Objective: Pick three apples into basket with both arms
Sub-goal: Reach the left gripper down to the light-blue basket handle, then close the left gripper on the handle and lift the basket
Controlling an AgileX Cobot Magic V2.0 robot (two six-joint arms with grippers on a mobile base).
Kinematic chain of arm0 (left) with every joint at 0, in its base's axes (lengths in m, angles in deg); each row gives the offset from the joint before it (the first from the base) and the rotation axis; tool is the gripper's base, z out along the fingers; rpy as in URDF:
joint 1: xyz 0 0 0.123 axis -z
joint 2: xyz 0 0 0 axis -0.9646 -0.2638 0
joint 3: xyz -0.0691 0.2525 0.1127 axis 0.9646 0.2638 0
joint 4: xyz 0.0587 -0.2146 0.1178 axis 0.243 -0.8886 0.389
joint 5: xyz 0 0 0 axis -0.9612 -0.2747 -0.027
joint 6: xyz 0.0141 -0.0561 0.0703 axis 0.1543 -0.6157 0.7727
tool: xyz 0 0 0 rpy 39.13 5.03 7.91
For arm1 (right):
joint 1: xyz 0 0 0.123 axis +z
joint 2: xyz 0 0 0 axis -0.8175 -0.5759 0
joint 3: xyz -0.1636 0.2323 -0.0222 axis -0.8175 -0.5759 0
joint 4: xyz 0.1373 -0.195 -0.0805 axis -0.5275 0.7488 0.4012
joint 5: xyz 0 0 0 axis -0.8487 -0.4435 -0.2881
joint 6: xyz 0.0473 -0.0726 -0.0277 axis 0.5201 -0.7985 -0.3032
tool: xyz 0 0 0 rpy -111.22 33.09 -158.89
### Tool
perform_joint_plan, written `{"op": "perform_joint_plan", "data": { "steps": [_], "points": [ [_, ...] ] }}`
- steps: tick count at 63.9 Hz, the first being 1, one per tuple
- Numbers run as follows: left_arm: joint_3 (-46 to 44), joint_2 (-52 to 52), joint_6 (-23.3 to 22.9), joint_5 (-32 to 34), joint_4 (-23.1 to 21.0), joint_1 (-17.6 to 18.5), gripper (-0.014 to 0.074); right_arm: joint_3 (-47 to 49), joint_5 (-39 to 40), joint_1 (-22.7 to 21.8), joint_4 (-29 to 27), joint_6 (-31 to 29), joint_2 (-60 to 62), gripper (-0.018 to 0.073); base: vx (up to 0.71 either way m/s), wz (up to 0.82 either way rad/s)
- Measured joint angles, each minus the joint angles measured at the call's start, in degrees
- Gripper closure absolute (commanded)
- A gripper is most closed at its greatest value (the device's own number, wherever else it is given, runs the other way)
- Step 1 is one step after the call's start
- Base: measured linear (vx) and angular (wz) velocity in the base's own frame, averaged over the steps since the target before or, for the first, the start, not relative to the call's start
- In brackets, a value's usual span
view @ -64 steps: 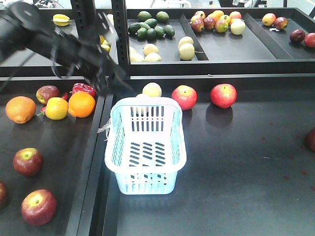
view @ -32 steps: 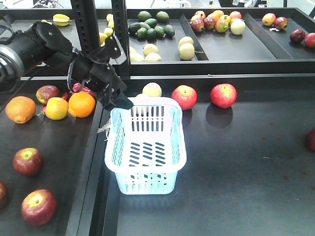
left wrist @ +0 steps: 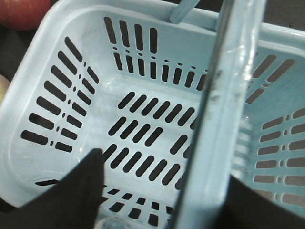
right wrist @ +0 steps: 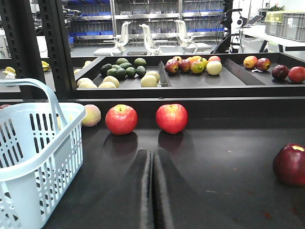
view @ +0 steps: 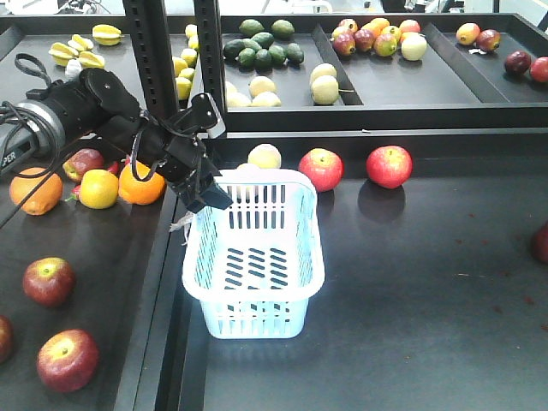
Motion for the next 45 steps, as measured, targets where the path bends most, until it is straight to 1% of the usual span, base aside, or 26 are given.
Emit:
{"op": "perform_joint_plan", "data": {
  "steps": [8,12,22,28,32,40,45],
  "points": [
    [0.0,0.0,0.0,-1.1,-0.1,0.1,0.0529,0.0,0.0,0.0,0.0,0.0,0.0,0.0564,0.00,0.00],
    [0.0,0.0,0.9,-1.9,0.1,0.1,0.0605,0.0,0.0,0.0,0.0,0.0,0.0,0.0564,0.00,0.00],
    [0.0,0.0,0.4,-3.3,-1.6,0.2,0.0604,0.0,0.0,0.0,0.0,0.0,0.0,0.0564,0.00,0.00],
    [0.0,0.6,-1.1,-5.7,-3.5,0.2,0.0605,0.0,0.0,0.0,0.0,0.0,0.0,0.0564,0.00,0.00],
    [0.0,1.6,-3.0,-6.6,-5.0,0.2,0.0605,0.0,0.0,0.0,0.0,0.0,0.0,0.0564,0.00,0.00],
    [0.0,4.7,-9.7,-7.0,-7.2,0.3,0.0605,0.0,0.0,0.0,0.0,0.0,0.0,0.0564,0.00,0.00],
    [0.0,7.1,-16.5,-7.0,-7.5,0.3,0.0605,0.0,0.0,0.0,0.0,0.0,0.0,0.0564,0.00,0.00]
  ]
}}
